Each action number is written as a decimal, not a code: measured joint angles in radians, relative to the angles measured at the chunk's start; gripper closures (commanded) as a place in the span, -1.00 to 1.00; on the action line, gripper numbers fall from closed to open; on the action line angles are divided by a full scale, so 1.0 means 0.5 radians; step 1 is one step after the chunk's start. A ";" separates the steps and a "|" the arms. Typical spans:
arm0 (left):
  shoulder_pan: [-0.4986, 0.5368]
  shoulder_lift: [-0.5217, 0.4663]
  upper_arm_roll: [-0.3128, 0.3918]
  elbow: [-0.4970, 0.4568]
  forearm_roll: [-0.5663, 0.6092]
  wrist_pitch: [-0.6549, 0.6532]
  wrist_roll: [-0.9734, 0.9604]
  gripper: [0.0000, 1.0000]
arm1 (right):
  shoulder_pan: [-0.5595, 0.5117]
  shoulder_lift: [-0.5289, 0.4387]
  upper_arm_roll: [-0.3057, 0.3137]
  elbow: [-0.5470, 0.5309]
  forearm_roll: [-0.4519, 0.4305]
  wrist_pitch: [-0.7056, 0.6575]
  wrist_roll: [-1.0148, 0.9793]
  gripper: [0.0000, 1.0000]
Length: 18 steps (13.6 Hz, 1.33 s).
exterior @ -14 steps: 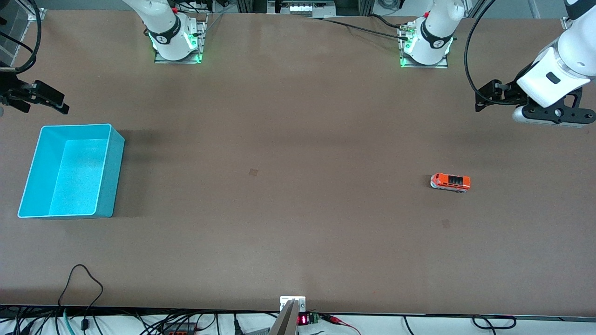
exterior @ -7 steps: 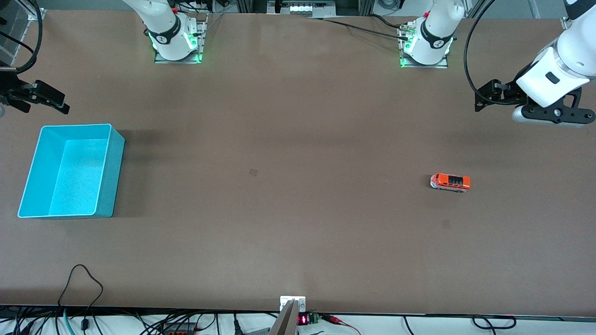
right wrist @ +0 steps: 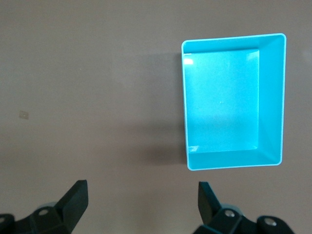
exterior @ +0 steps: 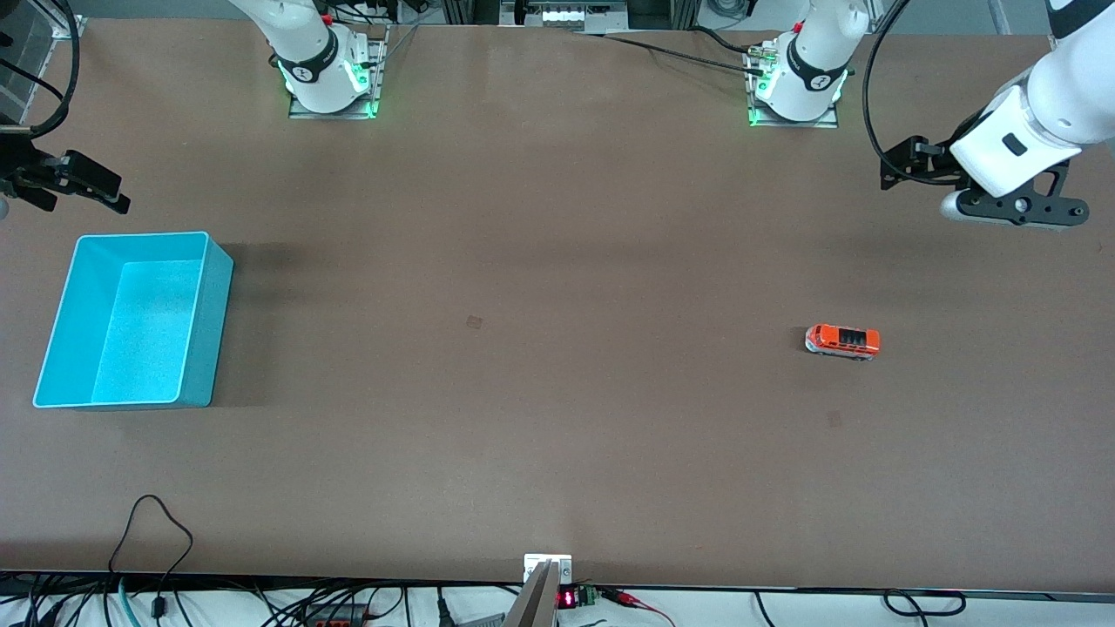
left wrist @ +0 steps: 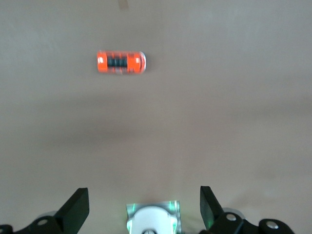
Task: Wind up bus and store in blue box
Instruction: 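Move the left gripper over the orange toy car, then lower the left gripper and grasp the orange car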
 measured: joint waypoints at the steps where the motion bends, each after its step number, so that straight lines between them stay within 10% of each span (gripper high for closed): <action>1: 0.002 0.004 0.000 0.000 0.000 -0.055 0.034 -1.00 | 0.000 0.000 0.000 0.000 -0.001 0.002 0.000 -1.00; 9: 0.083 0.142 0.018 -0.044 0.016 0.028 1.195 -1.00 | -0.001 0.003 0.000 0.000 -0.023 0.003 0.000 -1.00; 18: 0.156 0.311 0.024 -0.743 0.168 1.297 2.414 -1.00 | 0.006 0.025 0.002 -0.003 -0.023 0.001 0.000 -1.00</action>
